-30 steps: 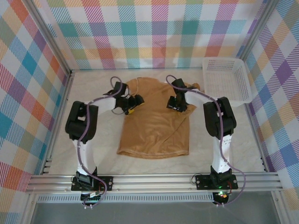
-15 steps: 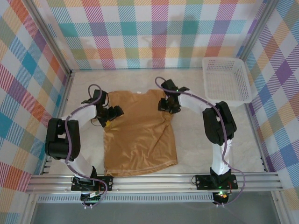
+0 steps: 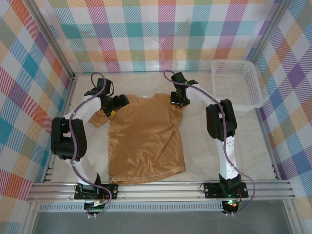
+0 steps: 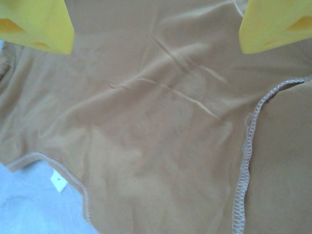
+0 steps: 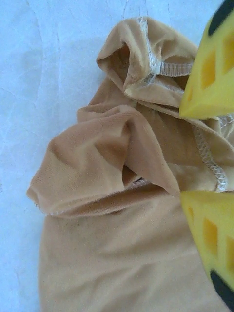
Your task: Fold the inside-out t-shirt
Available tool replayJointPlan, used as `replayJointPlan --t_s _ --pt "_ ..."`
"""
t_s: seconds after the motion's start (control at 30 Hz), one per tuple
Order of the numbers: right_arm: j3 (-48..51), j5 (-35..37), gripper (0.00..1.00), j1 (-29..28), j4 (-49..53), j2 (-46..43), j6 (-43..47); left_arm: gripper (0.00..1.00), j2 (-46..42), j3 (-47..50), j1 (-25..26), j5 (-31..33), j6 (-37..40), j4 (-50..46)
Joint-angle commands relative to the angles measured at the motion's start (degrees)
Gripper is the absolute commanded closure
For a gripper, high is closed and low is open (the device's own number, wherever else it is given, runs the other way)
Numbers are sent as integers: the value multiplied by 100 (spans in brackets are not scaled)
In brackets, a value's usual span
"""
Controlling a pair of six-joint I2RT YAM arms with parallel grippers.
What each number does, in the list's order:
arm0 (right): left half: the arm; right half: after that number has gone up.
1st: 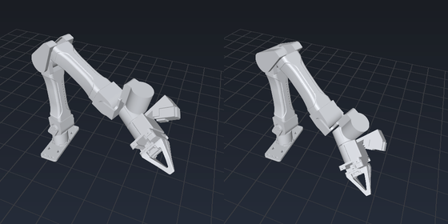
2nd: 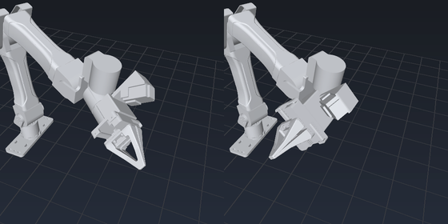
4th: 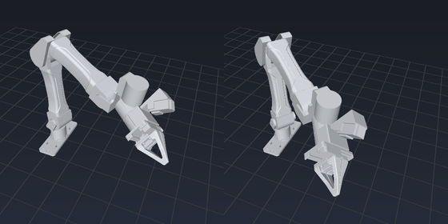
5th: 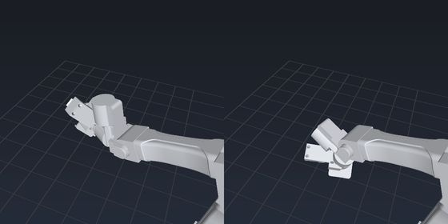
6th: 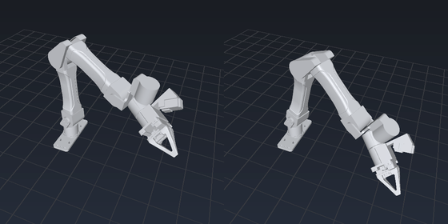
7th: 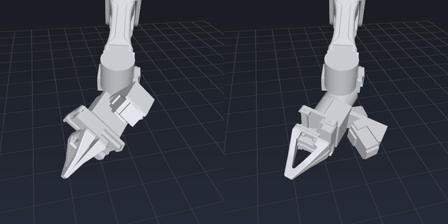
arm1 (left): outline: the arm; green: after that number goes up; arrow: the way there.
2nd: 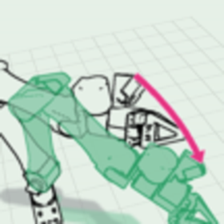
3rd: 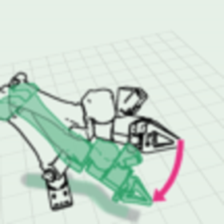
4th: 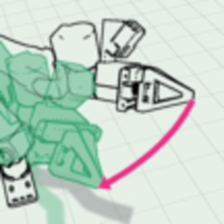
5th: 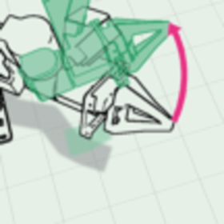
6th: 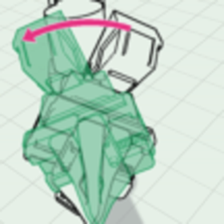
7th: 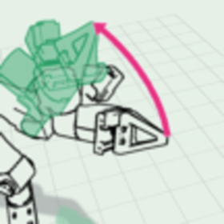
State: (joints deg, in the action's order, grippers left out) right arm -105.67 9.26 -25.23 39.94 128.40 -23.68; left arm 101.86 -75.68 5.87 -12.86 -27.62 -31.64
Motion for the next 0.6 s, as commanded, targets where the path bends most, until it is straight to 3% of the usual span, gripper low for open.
replayJointPlan --t_s 0.0,0.17,0.4,0.57 --pt "-320 -55 72 -18 225 246 -4 12 358 -279 -149 50 -39 -125" --pt "-590 15 100 123 329 213 -34 13 1077 -719 -271 68 -79 -46" --pt "-1228 136 100 564 447 -42 105 14 1908 -1181 -557 205 -60 -114" --pt "-1517 -45 100 840 510 -25 84 14 1866 -1102 -596 140 -65 -45"
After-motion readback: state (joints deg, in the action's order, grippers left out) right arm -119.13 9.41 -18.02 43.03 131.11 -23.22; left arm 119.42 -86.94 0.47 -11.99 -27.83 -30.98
